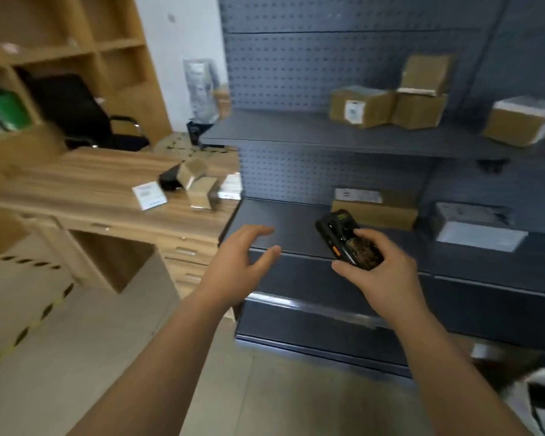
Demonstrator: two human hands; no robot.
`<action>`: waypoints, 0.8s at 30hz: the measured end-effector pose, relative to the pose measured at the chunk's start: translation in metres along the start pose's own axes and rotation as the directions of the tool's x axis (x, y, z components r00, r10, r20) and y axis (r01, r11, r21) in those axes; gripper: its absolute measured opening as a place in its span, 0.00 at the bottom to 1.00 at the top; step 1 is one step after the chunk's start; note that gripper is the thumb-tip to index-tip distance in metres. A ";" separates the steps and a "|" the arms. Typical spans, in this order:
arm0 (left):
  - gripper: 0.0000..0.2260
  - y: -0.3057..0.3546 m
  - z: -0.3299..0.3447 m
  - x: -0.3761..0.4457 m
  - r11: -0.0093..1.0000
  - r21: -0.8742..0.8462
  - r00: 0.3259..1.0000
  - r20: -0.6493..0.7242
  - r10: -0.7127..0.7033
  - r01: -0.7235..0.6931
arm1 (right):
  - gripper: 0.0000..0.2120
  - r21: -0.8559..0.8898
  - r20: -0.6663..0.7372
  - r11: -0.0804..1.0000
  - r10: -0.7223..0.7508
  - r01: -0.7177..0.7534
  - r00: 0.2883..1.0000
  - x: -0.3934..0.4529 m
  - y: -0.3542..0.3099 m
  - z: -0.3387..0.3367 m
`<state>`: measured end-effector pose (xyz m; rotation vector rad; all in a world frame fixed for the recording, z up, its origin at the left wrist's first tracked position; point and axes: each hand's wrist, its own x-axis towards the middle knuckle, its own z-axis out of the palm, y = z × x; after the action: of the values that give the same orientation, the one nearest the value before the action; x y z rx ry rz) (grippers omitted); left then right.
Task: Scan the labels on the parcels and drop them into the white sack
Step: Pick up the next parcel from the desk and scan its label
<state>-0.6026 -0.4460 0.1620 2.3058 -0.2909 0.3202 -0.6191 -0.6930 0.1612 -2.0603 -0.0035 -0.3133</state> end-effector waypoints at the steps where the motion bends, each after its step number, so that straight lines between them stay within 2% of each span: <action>1: 0.15 -0.017 -0.027 -0.010 1.000 0.016 0.999 -0.041 -0.026 0.027 | 0.27 0.013 0.041 0.999 -0.031 0.030 0.999 0.001 -0.017 0.027; 6: 0.16 -0.086 -0.136 -0.057 0.979 0.024 0.953 -0.235 -0.191 0.202 | 0.28 0.080 0.246 0.986 -0.160 0.145 0.956 0.006 -0.091 0.147; 13: 0.15 -0.166 -0.238 -0.100 0.920 0.031 0.832 -0.439 -0.339 0.391 | 0.27 0.159 0.436 0.956 -0.292 0.246 0.852 0.022 -0.166 0.295; 18: 0.16 -0.232 -0.295 -0.100 0.864 0.046 0.746 -0.528 -0.406 0.502 | 0.27 0.215 0.494 0.931 -0.365 0.296 0.789 0.047 -0.203 0.399; 24: 0.15 -0.298 -0.366 -0.058 0.808 0.039 0.669 -0.586 -0.458 0.587 | 0.28 0.313 0.533 0.903 -0.423 0.294 0.733 0.095 -0.251 0.508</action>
<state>-0.6177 0.0285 0.1880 2.2671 0.7448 0.7256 -0.4489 -0.1442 0.1663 -1.8550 -0.8038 0.1117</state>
